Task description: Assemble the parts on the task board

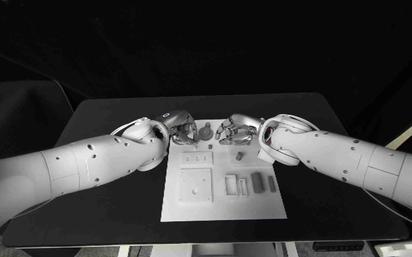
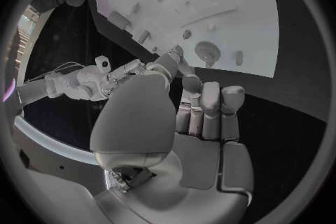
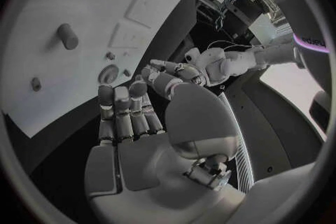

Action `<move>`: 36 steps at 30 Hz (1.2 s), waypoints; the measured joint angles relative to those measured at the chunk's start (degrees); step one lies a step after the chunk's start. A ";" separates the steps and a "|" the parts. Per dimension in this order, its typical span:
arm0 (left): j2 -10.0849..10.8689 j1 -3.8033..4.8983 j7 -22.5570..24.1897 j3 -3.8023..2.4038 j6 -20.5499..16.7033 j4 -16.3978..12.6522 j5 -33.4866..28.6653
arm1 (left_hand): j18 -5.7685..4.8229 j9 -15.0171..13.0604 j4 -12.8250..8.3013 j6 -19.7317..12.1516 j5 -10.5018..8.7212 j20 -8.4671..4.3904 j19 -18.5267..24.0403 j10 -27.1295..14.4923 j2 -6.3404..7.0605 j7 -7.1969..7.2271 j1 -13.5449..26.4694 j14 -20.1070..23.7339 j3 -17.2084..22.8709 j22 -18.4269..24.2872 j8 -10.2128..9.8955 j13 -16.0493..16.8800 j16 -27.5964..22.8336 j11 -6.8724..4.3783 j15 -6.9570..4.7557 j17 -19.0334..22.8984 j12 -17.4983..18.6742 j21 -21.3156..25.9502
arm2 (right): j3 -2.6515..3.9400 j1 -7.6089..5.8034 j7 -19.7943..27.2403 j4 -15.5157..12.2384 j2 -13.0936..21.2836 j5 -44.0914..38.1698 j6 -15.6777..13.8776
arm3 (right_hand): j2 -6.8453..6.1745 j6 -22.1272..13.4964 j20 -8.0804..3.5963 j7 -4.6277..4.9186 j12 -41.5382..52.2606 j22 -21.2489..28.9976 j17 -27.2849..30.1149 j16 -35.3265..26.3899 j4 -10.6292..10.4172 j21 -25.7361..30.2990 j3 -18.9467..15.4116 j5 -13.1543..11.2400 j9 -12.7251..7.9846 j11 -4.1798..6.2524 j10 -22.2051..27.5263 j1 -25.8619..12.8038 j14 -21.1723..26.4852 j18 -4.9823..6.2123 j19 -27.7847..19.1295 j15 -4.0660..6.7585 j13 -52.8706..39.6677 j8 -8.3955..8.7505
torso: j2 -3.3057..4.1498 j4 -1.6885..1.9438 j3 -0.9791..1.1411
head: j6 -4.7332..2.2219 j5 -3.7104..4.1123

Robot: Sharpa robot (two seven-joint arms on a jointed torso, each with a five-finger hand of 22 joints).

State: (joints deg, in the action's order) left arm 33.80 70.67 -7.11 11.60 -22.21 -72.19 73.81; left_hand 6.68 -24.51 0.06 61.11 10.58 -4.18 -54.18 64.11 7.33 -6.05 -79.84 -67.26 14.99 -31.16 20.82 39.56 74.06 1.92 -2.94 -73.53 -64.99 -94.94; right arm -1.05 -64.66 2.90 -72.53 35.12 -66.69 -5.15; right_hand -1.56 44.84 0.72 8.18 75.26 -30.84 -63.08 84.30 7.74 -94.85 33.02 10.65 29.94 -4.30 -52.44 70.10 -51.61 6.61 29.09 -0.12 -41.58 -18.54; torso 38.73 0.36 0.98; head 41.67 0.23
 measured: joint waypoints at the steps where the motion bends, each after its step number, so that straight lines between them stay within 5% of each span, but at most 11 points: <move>1: 0.00 0.00 0.27 0.00 -0.14 0.00 -0.34 | 0.00 0.00 0.00 0.00 0.00 0.00 0.00 0.00 0.01 0.00 0.00 0.00 0.00 0.00 0.00 -0.05 0.00 0.00 0.00 0.00 0.00 0.00 | 0.00 0.05 -0.05 0.00 -0.14 -0.27 -0.28 | 0.15 -0.25 0.00 0.00 0.00 0.01 0.04 0.00 -0.06 0.00 0.25 0.00 -0.05 0.00 0.00 0.19 0.00 0.00 0.00 0.00 0.01 0.03 | 0.01 0.00 0.00 | -0.02 -0.01; 17: -0.49 -0.01 2.38 0.02 -0.64 -0.19 -2.96 | 0.01 -0.01 -0.23 0.00 -0.21 0.01 0.00 0.00 0.53 0.00 -0.52 -0.01 0.08 0.05 0.11 -0.17 0.00 0.00 0.01 0.11 0.22 0.00 | -0.01 0.53 -0.69 -0.19 -1.36 -3.28 -3.92 | 0.12 -2.22 0.00 -0.62 -0.01 0.32 0.21 0.00 -0.30 0.00 3.77 0.00 -0.34 -0.21 -0.20 1.04 -0.29 0.00 0.00 -0.10 0.44 0.59 | 0.01 -0.06 0.06 | -0.12 -0.04; 36: -1.58 -0.02 2.83 0.02 -0.75 0.04 -3.47 | 0.02 -0.02 -0.39 0.06 -0.23 0.01 0.01 0.00 1.04 0.06 -0.55 0.12 0.23 0.04 0.22 -0.22 0.00 0.00 -0.12 0.18 0.22 0.00 | -0.04 0.81 -0.78 0.40 -2.50 -3.82 -4.38 | 0.35 -2.38 0.21 -0.47 -0.04 0.32 0.26 -0.01 -0.53 0.00 4.33 0.00 -0.41 -0.21 -0.20 1.26 -0.29 0.00 0.21 -0.10 0.51 0.59 | 0.01 -0.03 0.04 | -0.10 -0.29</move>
State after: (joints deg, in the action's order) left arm 32.22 70.65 -4.28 11.62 -22.96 -72.15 70.33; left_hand 6.70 -24.53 -0.33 61.17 10.35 -4.17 -54.18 64.11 8.37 -5.99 -80.40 -67.14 15.21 -31.11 21.03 39.34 74.07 1.92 -3.06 -73.35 -64.77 -94.94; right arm -1.09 -63.86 2.12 -72.12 32.62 -70.51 -9.53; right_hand -1.21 42.46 0.93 7.71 75.23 -30.53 -62.82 84.29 7.21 -94.85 37.35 10.65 29.54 -4.51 -52.64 71.36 -51.90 6.61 29.29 -0.22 -41.08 -17.95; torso 38.74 0.34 1.02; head 41.57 -0.06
